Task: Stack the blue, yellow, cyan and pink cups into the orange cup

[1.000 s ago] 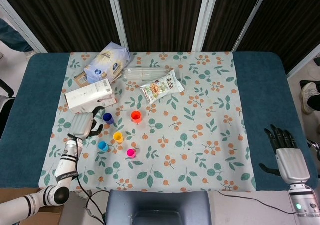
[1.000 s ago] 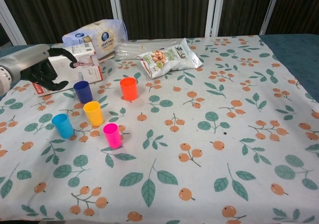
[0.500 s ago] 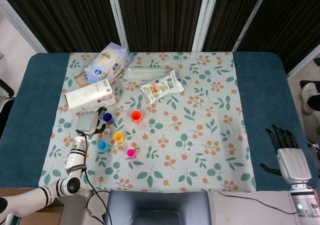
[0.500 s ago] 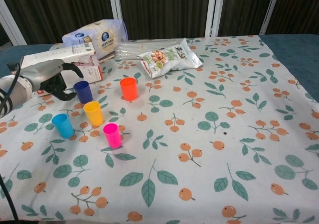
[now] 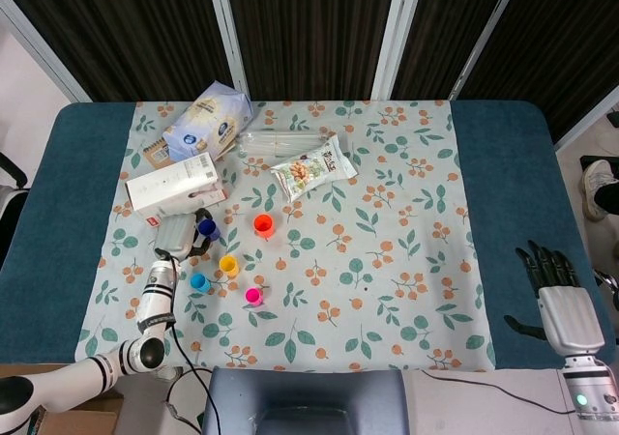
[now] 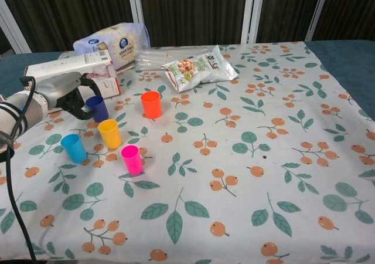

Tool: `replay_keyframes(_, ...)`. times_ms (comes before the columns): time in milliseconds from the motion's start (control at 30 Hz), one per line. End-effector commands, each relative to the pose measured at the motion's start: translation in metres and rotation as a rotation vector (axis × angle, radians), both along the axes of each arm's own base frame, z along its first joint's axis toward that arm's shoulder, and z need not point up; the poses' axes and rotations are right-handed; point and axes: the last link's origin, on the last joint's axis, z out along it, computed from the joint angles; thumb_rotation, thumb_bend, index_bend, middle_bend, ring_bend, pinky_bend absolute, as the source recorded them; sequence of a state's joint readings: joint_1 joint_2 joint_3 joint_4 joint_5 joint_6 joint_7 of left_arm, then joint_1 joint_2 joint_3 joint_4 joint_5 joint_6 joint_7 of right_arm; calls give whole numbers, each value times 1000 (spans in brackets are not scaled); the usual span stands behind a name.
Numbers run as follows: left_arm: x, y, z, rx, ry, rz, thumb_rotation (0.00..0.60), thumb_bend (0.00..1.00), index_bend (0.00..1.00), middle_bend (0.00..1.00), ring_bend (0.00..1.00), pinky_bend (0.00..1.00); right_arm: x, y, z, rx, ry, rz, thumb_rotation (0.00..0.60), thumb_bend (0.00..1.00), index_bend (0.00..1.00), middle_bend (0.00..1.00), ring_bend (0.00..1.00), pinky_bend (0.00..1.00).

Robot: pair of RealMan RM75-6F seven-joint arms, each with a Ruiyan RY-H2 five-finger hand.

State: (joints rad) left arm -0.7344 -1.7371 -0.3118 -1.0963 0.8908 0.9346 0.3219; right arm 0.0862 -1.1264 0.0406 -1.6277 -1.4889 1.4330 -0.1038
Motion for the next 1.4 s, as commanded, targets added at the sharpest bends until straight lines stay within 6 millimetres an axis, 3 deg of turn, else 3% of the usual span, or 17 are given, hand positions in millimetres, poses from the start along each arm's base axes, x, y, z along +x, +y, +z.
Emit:
replay_keyframes(33, 0, 1, -1, 7, -13, 4, 600, 362, 467, 1000, 1000, 1000, 0, 0, 0, -1, -1, 0, 600, 140, 0, 0, 0, 0)
replay_keyframes(267, 9, 4, 8, 45, -53, -24, 600, 357, 518, 1000, 1000, 1000, 0, 0, 0, 0, -1, -1, 600, 140, 0, 0, 0, 0)
replay_keyframes(500, 54, 3, 32, 89, -193, -100, 600, 357, 519, 1000, 1000, 1000, 1, 0, 0, 8, -7, 1, 600, 140, 0, 0, 0, 0)
replay_keyframes(833, 104, 10, 10, 80, -163, -155, 600, 357, 506, 1000, 1000, 1000, 1, 2, 2, 15, -17, 8, 600, 140, 0, 0, 0, 0)
replay_keyframes(1067, 105, 8, -8, 53, -139, -153, 600, 358, 509, 1000, 1000, 1000, 0, 3, 8, -4, -27, 5, 600, 140, 0, 0, 0, 0)
replay_keyframes(1400, 103, 4, -19, 34, -112, -164, 600, 360, 508, 1000, 1000, 1000, 0, 3, 9, -4, -27, 5, 600, 140, 0, 0, 0, 0)
